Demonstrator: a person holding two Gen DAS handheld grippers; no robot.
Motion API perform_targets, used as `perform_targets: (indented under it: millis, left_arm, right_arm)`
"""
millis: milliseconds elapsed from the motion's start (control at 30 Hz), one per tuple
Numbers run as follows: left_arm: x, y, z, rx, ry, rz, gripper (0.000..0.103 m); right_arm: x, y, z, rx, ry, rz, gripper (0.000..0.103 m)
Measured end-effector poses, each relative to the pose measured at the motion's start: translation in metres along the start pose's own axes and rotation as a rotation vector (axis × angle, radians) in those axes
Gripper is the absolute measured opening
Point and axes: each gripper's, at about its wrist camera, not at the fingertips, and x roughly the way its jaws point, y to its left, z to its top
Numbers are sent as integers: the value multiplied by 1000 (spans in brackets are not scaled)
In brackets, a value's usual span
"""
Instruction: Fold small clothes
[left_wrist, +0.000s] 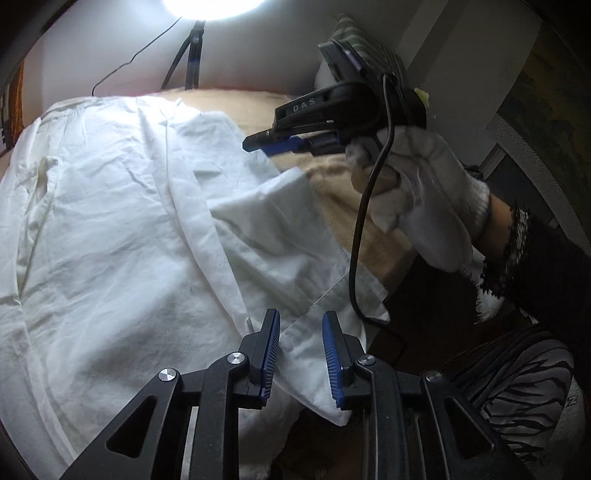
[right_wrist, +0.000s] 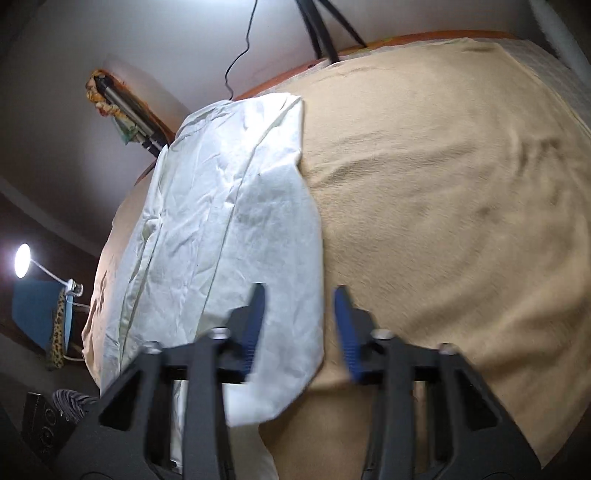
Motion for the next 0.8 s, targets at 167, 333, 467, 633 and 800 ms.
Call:
perform_targets:
  millis: [167, 333, 467, 633, 800]
  left_arm:
    - [6, 9, -6, -16, 9, -11, 22]
    - [5, 8, -14, -13, -4, -4, 22]
    - [-2, 5, -19, -15, -20, 4, 22]
    - [-14, 2, -17, -8, -52, 7, 22]
    - [-21, -14, -12, 30, -86, 21, 25]
  right_arm:
    - [2, 26, 23, -131, -62, -122, 2]
    - [21, 29, 37, -158, -29, -163, 2]
    - [14, 25, 36, -113, -40, -165, 2]
    - [-45, 17, 28, -35, -112, -6, 36]
    - [-119, 19, 3, -11, -222, 93, 45]
